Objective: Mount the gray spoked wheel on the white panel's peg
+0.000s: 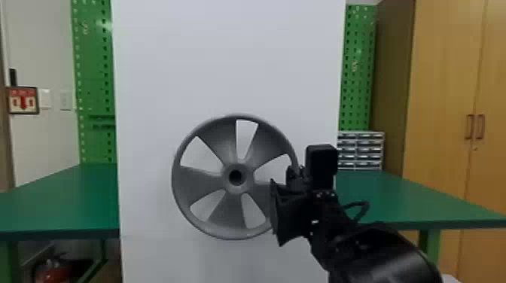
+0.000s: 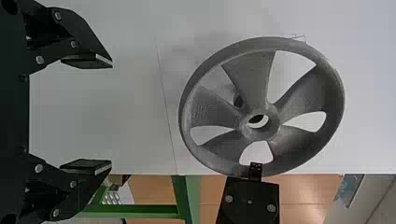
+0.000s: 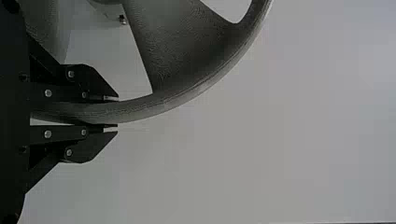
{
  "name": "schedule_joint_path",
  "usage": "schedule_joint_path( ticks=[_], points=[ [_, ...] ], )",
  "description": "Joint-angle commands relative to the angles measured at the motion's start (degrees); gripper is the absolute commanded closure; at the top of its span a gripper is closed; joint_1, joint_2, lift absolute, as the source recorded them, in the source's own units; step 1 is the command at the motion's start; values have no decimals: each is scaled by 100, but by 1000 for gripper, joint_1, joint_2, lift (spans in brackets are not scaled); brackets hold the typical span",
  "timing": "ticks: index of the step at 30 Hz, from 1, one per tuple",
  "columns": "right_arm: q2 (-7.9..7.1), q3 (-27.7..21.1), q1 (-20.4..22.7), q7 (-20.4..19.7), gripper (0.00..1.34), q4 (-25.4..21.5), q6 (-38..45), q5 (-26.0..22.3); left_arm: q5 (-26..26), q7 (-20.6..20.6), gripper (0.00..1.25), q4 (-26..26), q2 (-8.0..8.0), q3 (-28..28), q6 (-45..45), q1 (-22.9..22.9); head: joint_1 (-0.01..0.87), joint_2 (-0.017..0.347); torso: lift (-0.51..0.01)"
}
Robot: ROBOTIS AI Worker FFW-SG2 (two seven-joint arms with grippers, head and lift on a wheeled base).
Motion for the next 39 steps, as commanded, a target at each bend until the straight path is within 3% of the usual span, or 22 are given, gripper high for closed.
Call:
schedule_joint_path(
  ticks=[1,19,39],
  points=[
    [-3,-3,-6,0,1214,46,-14,31,0,0,486,5,0,0,0,-3,123,-8,-400],
    [-3,-82,-156,343,1214,512,-419,93,18,0,487,5,0,-18,0,-11,123,-8,-400],
    [24,-47,-288,404,1217,837,-647,-74,35,-8,495,31,9,-36,0,-55,123,-8,-400]
  ],
)
